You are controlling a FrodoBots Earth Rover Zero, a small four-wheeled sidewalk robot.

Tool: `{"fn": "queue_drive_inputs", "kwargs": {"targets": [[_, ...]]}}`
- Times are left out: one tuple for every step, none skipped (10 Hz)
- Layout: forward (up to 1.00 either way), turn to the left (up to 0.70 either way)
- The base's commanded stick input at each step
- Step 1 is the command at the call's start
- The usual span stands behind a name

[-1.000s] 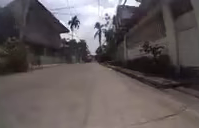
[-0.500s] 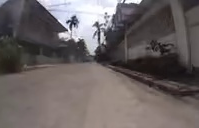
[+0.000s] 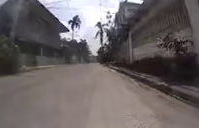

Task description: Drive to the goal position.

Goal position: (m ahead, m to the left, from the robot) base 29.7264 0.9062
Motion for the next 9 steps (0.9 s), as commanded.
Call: {"fn": "queue_drive_inputs", "kwargs": {"targets": [[1.0,-0.32],[1.0,-0.4],[1.0,-0.4],[1.0,-0.4],[1.0,-0.4],[1.0,-0.4],[1.0,-0.39],[1.0,-0.25],[1.0,-0.09]]}}
